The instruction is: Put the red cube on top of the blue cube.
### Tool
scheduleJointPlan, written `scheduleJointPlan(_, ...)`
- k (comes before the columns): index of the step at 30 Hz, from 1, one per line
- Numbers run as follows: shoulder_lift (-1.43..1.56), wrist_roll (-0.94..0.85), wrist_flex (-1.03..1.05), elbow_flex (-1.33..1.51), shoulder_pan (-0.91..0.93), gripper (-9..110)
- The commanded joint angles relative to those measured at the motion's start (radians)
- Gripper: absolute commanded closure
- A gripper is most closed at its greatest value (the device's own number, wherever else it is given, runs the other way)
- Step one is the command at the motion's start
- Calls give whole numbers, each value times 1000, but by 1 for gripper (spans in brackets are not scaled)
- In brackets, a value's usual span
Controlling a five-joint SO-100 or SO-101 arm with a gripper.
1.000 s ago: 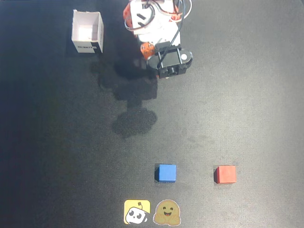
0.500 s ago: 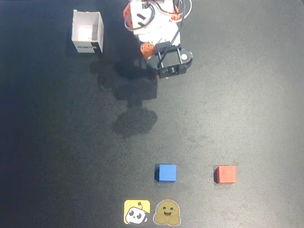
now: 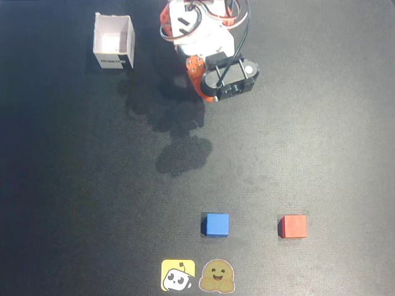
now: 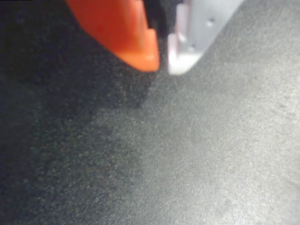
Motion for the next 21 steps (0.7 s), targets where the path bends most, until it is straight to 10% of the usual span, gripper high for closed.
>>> scheduleJointPlan(1,11,46,-2,-5,0,101)
scheduleJointPlan(21,-284,160,-87,-201,-8,101)
